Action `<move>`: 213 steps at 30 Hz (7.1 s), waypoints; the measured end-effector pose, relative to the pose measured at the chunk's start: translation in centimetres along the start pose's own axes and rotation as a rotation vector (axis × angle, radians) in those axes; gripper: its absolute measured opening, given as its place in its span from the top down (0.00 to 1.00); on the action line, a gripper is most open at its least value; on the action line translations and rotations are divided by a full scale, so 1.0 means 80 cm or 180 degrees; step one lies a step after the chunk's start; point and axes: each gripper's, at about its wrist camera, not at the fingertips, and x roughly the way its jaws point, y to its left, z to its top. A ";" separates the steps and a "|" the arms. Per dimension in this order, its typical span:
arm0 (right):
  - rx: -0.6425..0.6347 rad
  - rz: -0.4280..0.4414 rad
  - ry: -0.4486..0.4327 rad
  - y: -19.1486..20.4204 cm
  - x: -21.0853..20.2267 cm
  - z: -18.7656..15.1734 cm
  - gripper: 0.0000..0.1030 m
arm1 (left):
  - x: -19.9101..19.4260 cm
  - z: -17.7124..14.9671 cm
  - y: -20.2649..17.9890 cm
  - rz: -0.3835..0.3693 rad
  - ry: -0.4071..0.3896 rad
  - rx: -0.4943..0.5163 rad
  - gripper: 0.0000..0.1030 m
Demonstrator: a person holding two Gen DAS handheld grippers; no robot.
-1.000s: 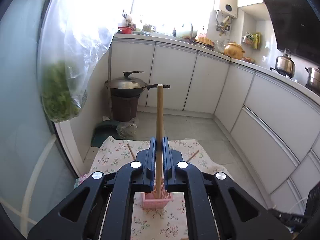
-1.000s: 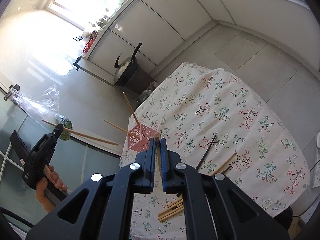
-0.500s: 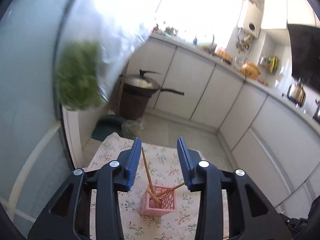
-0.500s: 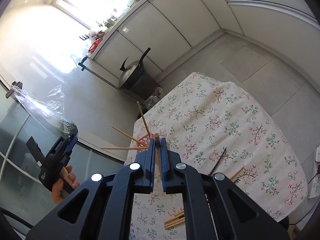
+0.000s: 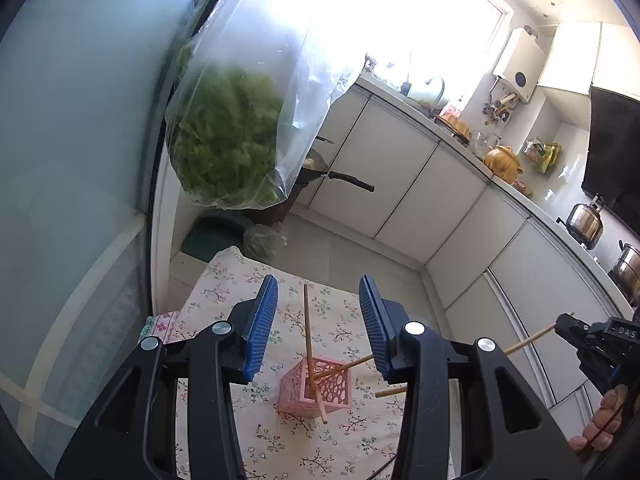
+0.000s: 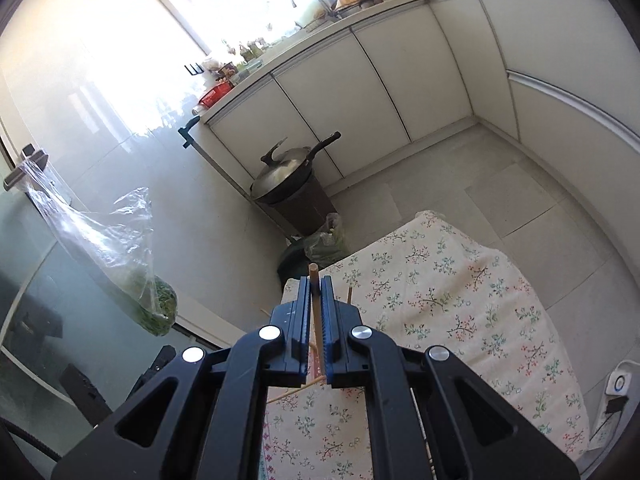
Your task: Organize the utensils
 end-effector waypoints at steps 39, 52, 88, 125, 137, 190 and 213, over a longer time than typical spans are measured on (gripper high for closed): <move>-0.0780 -0.0595 -0.0119 -0.003 -0.020 -0.138 0.46 | -0.021 -0.101 -0.103 0.0084 0.0136 0.1229 0.25; -0.0432 -0.0888 -0.0167 -0.071 -0.051 -0.177 0.12 | -0.018 -0.143 -0.113 0.0146 0.0312 0.1439 0.07; 0.1502 -0.0812 0.0856 -0.357 -0.077 -0.288 0.10 | 0.294 -0.395 -0.222 -0.0107 0.2936 0.2316 0.44; 0.1380 -0.1211 0.1390 -0.310 0.170 -0.251 0.67 | 0.055 -0.210 -0.129 -0.0293 0.1213 0.2078 0.96; 0.1258 -0.1052 0.1066 -0.286 0.178 -0.233 0.92 | 0.039 -0.187 -0.114 -0.0230 0.1046 0.1902 0.96; 0.0230 -0.0018 0.0129 -0.114 -0.061 -0.150 0.95 | 0.195 -0.297 0.017 0.0881 0.3044 0.1649 0.72; 0.0074 0.0049 -0.0083 -0.095 -0.139 -0.140 0.95 | 0.013 -0.212 -0.037 0.0233 0.1443 0.1520 0.94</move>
